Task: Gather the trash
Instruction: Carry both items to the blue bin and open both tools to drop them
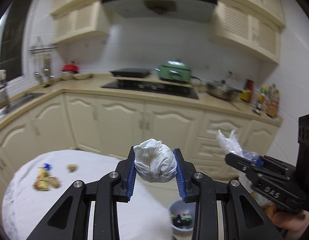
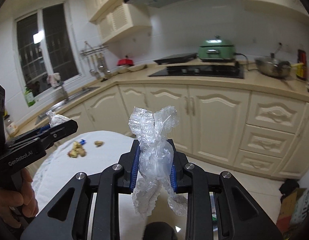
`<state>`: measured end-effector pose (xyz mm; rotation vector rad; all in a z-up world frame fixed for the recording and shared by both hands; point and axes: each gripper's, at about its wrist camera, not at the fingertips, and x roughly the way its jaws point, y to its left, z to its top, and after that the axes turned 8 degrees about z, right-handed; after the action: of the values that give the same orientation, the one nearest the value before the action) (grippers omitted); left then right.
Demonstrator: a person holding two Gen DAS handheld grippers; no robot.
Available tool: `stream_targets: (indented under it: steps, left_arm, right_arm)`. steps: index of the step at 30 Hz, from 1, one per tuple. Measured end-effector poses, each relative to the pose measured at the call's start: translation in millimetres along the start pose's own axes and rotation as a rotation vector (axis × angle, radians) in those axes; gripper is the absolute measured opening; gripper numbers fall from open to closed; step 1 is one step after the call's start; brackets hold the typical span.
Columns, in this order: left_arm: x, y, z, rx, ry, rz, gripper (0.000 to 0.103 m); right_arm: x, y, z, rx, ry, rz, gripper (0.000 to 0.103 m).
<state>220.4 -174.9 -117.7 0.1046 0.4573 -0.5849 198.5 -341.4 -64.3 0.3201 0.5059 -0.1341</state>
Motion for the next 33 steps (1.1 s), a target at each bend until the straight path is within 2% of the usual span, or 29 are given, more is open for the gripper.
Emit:
stream_targets:
  steps: [6, 12, 15, 20, 21, 23, 25, 28, 30, 32, 33]
  left_arm:
    - [55, -47, -6, 0.076, 0.116, -0.133, 0.031]
    - [107, -87, -21, 0.13, 0.228, -0.196, 0.031]
    - [144, -100, -13, 0.145, 0.279, -0.21, 0.031]
    - [197, -135, -21, 0.183, 0.388, -0.225, 0.031]
    - [219, -148, -11, 0.186, 0.409, -0.227, 0.031]
    - [245, -158, -15, 0.191, 0.452, -0.221, 0.031]
    - [294, -177, -4, 0.191, 0.499, -0.218, 0.032]
    - [341, -197, -9, 0.217, 0.588, -0.239, 0.035]
    - [371, -207, -8, 0.239, 0.617, -0.219, 0.041]
    - [389, -210, -8, 0.248, 0.641, -0.182, 0.067]
    - [402, -216, -5, 0.244, 0.638, -0.17, 0.072]
  right_arm:
    - [1, -78, -25, 0.125, 0.046, -0.13, 0.026]
    - [8, -146, -58, 0.24, 0.115, -0.22, 0.026]
    - [15, -170, -69, 0.278, 0.142, -0.238, 0.026]
    - [35, -200, -88, 0.326, 0.195, -0.247, 0.026]
    - [42, -207, -94, 0.341, 0.213, -0.241, 0.026]
    - [54, -220, -103, 0.368, 0.24, -0.231, 0.026]
    - [67, -233, -113, 0.397, 0.271, -0.225, 0.026]
    - [85, -252, -129, 0.451, 0.3, -0.217, 0.028]
    - [96, -264, -139, 0.483, 0.315, -0.214, 0.029]
    - [107, -275, -150, 0.518, 0.331, -0.21, 0.032]
    - [112, -281, -157, 0.537, 0.339, -0.206, 0.042]
